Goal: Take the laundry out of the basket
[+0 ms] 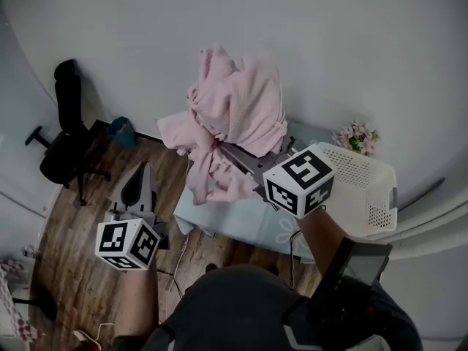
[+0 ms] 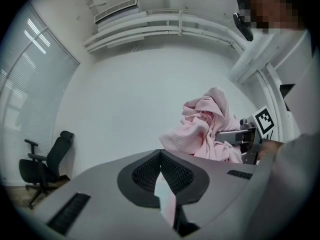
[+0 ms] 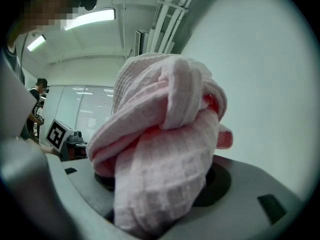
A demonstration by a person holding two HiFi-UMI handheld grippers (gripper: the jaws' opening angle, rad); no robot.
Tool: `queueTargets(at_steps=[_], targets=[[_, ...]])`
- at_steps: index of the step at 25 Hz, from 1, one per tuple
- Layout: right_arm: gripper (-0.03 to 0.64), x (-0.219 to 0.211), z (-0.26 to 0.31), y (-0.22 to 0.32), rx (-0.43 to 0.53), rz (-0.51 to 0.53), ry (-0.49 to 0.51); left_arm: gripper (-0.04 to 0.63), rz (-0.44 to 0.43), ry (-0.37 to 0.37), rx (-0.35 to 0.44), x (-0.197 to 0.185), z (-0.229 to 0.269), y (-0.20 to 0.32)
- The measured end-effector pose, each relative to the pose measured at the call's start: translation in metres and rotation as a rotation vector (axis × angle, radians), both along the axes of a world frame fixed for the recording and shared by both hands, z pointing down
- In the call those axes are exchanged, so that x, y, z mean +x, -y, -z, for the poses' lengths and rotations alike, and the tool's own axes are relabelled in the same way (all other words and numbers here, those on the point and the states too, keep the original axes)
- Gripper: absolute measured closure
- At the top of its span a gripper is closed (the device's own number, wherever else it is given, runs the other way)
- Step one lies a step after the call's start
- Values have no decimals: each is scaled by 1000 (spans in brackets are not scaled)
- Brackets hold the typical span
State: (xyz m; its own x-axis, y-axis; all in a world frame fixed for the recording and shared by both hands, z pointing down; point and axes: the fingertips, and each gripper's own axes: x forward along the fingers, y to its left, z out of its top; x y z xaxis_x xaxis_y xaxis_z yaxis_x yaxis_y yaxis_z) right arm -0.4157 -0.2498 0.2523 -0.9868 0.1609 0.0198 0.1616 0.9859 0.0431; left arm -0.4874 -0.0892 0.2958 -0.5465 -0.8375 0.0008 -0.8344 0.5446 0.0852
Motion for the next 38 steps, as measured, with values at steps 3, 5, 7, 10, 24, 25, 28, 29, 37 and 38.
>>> queueTargets(at_steps=[3,5,7,10,24,25,28,29,37,38], targets=[[308,-6,-14,2,-6,6,-9,586,38,-9,-7,-6,-8,4],[307,-11,-28,5,-20,8,-14,586,58,-25,-9,-12,-19,7],[307,-14,-37,8,-41,1,-12,586,71,-32,-14,-16,-27,9],[307,-14,-46,13,-62,-32,0,586,86,-37,-28,-18,-34,13],[307,-8,-88,-18,-37,-109,-22,586,30,-54,-38,-20,-61,3],[307,-7,-86,-19,-37,-113,-25,586,22,-57,-35,-19,-60,3],[307,1,-80,-32,-28,-112,-35,586,-5,-64,-29,-11,-53,-4],[307,3,-79,-34,-26,-109,-38,586,-11,-64,-30,-9,-52,-3],[307,5,-81,-26,-8,-108,-41,586,-18,-64,-31,-9,-53,10],[307,5,-82,-25,-8,-106,-42,586,-16,-65,-31,-9,-54,11]])
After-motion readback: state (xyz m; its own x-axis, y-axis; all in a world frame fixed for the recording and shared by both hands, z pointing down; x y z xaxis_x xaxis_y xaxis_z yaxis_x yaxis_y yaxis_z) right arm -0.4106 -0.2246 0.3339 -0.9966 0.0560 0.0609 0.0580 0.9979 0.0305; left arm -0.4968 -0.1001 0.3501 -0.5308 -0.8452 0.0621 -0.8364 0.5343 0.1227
